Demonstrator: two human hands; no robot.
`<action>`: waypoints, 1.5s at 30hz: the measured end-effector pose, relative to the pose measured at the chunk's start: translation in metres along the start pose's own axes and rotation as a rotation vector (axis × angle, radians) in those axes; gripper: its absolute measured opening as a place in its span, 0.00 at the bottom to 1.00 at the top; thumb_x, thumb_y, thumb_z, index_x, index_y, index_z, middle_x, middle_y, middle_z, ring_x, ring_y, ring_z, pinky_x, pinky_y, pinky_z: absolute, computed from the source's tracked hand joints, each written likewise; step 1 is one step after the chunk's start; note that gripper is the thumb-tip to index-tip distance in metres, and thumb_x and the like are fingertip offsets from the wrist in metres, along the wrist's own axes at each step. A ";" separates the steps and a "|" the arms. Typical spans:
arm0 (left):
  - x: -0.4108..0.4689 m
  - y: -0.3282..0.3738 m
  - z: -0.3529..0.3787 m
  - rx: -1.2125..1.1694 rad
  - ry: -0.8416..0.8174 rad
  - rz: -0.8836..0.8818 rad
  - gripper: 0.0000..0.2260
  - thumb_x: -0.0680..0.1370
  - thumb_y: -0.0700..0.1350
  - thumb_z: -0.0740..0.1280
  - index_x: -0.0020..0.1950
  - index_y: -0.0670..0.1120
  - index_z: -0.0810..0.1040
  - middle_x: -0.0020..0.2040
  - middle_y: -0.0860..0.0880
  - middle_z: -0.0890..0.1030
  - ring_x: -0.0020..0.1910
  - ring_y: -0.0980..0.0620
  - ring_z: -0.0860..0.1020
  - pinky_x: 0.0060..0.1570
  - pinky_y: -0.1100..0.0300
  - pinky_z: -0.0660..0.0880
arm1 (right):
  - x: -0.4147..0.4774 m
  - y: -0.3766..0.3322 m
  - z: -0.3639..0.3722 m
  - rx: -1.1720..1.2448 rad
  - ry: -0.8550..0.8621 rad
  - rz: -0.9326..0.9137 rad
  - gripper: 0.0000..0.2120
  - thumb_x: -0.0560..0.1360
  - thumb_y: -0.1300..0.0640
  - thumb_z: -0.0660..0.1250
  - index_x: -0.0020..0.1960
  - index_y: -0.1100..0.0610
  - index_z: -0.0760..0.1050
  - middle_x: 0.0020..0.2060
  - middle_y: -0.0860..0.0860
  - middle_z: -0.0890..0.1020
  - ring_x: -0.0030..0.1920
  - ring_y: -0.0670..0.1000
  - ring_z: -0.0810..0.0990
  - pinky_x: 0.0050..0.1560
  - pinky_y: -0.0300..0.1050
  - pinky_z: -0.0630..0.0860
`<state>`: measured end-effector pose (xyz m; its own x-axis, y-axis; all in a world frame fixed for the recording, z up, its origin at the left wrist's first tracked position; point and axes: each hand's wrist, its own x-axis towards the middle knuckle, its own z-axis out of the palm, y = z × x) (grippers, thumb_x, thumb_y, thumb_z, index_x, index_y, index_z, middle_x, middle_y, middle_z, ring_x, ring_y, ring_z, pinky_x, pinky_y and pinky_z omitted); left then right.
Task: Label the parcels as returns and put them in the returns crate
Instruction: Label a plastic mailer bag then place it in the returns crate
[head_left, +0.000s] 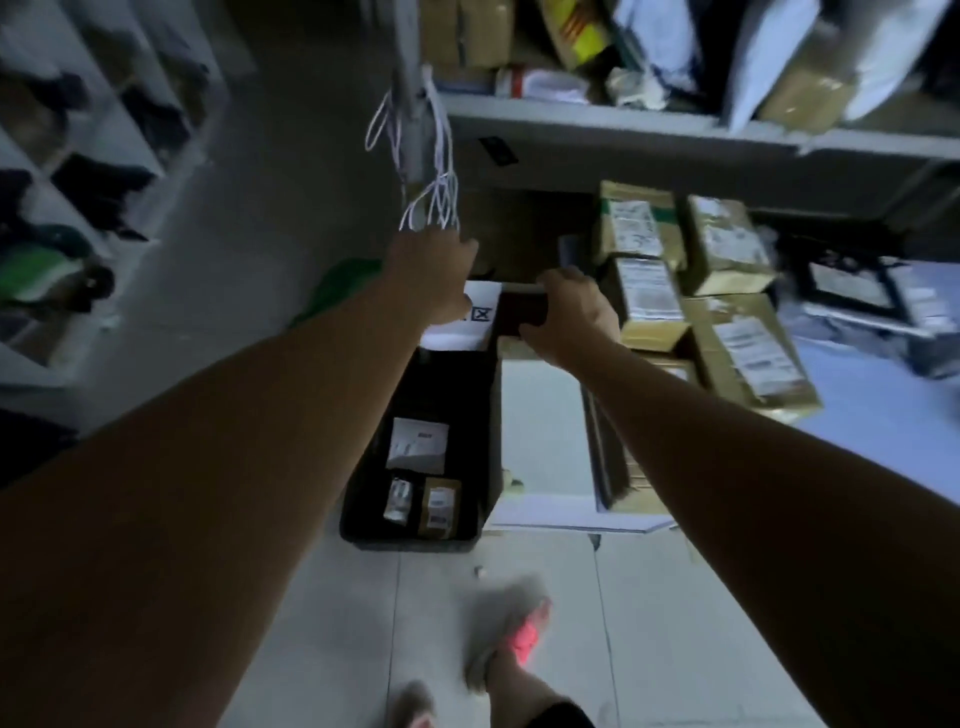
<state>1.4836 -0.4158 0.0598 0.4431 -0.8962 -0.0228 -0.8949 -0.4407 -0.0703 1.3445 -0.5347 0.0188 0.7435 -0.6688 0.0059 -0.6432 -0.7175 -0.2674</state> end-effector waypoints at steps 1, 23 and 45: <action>-0.003 0.015 -0.011 0.005 0.008 0.017 0.16 0.73 0.50 0.71 0.54 0.44 0.72 0.55 0.43 0.75 0.57 0.40 0.75 0.49 0.49 0.72 | -0.012 0.010 -0.015 -0.009 0.004 0.011 0.26 0.69 0.50 0.74 0.65 0.52 0.73 0.61 0.53 0.75 0.63 0.57 0.74 0.55 0.51 0.76; 0.185 0.489 -0.065 -0.006 -0.020 0.189 0.12 0.77 0.50 0.65 0.58 0.47 0.73 0.57 0.46 0.76 0.58 0.43 0.76 0.49 0.53 0.72 | -0.055 0.511 -0.203 0.021 0.072 0.230 0.29 0.73 0.47 0.72 0.71 0.53 0.70 0.66 0.53 0.75 0.66 0.56 0.74 0.60 0.51 0.76; 0.429 0.548 0.113 -0.724 -0.185 -0.402 0.20 0.69 0.61 0.73 0.53 0.49 0.79 0.48 0.50 0.82 0.47 0.49 0.82 0.46 0.50 0.82 | 0.177 0.677 -0.090 0.514 0.002 0.614 0.20 0.71 0.51 0.76 0.60 0.58 0.79 0.50 0.52 0.85 0.51 0.53 0.83 0.45 0.41 0.75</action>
<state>1.1896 -1.0358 -0.1011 0.6797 -0.6692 -0.3003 -0.4524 -0.7047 0.5466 1.0245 -1.1567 -0.0748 0.2829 -0.9158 -0.2851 -0.7723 -0.0413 -0.6339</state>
